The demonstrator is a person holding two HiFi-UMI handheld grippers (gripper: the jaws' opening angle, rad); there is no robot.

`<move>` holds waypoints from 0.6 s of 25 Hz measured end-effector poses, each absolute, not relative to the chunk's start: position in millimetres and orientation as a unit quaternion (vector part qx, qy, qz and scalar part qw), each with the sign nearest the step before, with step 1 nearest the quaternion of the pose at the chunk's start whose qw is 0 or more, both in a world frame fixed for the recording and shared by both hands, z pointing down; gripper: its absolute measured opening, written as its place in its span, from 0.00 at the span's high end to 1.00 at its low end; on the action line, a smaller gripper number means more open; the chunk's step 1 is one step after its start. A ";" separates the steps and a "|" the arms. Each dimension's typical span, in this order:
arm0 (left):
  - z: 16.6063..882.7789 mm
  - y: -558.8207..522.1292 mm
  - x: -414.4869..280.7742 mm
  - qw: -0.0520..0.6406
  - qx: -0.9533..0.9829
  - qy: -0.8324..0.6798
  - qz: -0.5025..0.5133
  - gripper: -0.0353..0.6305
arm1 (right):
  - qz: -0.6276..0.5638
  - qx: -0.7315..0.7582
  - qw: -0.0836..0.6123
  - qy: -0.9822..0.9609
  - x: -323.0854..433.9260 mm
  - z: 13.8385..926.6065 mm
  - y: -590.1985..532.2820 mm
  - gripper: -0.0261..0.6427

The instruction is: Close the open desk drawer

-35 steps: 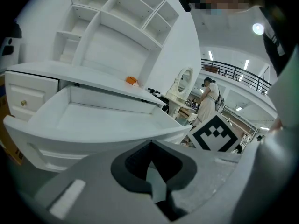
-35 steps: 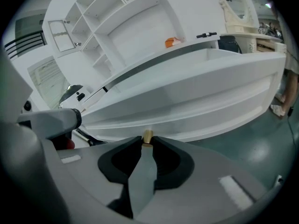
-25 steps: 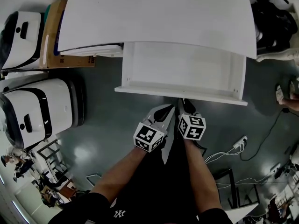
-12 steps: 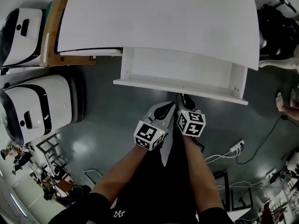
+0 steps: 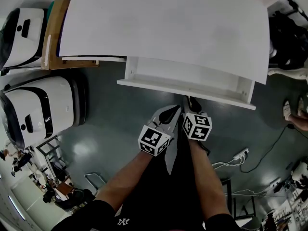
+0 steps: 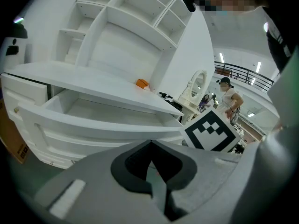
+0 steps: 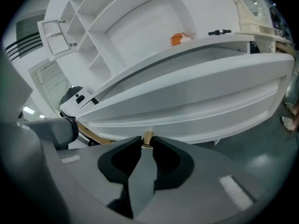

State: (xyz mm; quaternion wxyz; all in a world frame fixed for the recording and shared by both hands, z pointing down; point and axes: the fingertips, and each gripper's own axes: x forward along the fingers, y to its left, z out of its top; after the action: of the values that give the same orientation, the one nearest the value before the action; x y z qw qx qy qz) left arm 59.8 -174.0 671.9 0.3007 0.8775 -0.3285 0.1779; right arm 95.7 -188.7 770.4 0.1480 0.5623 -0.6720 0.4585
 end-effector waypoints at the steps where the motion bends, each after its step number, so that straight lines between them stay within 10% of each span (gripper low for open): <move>1: 672.3 -177.4 59.8 0.301 0.877 -0.330 0.178 0.95 | 0.457 0.562 0.148 -0.673 96.6 770.4 -192.4 0.81; 15: 681.1 -226.6 64.0 0.307 0.867 -0.351 0.178 0.95 | 0.434 0.563 0.144 -0.688 111.6 770.3 -253.6 0.81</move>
State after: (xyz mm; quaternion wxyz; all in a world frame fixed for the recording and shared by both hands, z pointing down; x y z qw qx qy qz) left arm 64.0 -226.6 681.1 0.3066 0.8666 -0.3511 0.1780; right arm 111.6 -253.6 770.3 0.1442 0.5631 -0.6881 0.4344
